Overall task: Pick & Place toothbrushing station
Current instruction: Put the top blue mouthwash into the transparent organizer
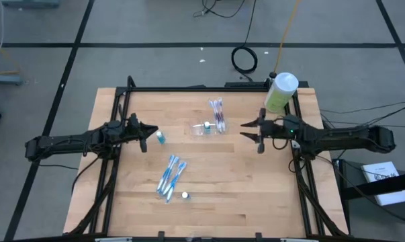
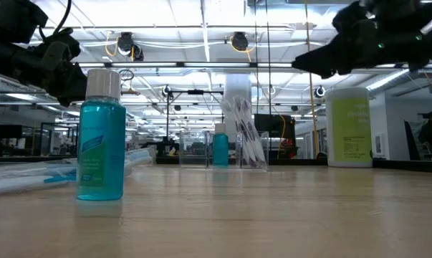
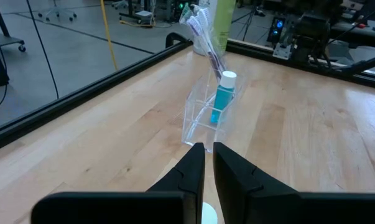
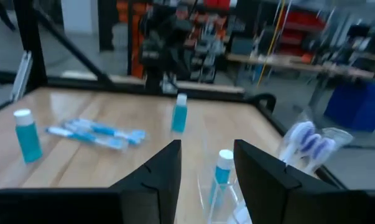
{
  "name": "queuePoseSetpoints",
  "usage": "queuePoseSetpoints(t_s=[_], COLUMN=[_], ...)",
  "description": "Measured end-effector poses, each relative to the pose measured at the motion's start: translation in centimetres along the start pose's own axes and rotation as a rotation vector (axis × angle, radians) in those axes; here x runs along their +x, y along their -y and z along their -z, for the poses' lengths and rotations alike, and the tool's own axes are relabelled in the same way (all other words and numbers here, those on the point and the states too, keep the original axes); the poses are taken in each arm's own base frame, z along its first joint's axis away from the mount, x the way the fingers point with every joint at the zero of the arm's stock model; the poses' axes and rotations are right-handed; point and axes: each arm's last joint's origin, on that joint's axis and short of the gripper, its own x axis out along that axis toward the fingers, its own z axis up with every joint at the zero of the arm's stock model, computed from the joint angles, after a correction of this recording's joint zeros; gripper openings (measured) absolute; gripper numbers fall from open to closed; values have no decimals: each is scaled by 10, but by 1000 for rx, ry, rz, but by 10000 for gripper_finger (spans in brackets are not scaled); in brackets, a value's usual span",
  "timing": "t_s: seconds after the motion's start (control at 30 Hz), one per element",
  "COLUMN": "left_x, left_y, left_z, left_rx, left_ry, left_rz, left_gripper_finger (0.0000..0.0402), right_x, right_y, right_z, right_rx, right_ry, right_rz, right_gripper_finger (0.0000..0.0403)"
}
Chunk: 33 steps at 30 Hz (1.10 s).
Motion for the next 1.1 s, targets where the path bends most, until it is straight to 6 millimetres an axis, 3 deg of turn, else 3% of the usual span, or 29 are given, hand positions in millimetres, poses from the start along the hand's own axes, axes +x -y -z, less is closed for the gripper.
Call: queuePoseSetpoints(t_s=[0.3, 0.57, 0.73, 0.87, 1.1], left_x=[0, -1, 2, 3, 3], left_y=[0, 4, 4, 4, 4], left_z=[-2, -8, 1, 1, 1], left_rx=[-4, -143, -140, -198, -152], left_ry=[20, 72, -28, -39, -32], left_rz=[4, 98, 106, 103, 94], left_gripper_finger=[37, 37, 37, 37, 37], right_x=[-20, -21, -22, -23, -23], right_y=[1, 5, 8, 10, 12], right_z=[20, 25, 25, 23, 26], right_rx=[-18, -15, -16, -15, 19], right_ry=[184, 151, 152, 179, 154], right_rz=[63, 91, 112, 129, 136], right_gripper_finger=[141, 141, 141, 141, 141])
